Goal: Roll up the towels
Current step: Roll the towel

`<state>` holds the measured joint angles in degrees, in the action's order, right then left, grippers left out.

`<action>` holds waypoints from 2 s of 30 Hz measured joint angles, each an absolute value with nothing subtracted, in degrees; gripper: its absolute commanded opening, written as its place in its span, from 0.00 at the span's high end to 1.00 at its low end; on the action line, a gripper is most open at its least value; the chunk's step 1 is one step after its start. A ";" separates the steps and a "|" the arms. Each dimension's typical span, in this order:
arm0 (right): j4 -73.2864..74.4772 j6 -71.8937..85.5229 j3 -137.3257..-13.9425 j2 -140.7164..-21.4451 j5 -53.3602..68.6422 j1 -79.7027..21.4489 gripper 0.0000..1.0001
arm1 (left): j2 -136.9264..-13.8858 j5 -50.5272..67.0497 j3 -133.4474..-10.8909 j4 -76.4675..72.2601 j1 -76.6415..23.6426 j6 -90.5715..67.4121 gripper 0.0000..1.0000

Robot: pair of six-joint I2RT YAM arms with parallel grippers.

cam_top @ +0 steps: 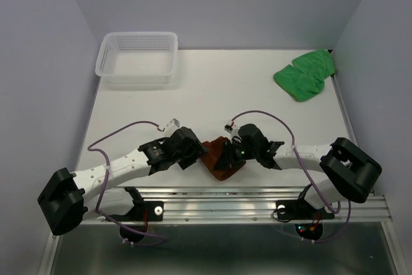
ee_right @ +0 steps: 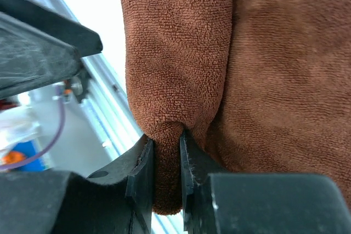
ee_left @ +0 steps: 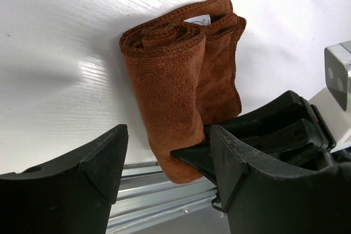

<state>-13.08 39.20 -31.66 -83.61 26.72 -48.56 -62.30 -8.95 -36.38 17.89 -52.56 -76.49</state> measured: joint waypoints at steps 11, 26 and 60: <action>-29.12 48.88 -23.90 -87.53 41.10 -39.55 0.99 | -70.54 -6.20 -36.14 12.23 -52.56 -73.91 0.27; -37.01 52.49 -21.78 -91.09 47.13 -34.94 0.69 | -82.30 -4.99 -42.68 8.86 -52.51 -70.74 0.93; 8.64 24.47 -35.59 -68.97 10.61 -57.36 0.33 | -86.59 -5.80 -48.03 13.19 -53.19 -70.37 0.94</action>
<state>8.64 24.47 -35.59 -68.97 10.61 -57.36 -86.59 -5.80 -48.03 13.19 -53.19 -70.37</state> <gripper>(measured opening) 0.682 0.201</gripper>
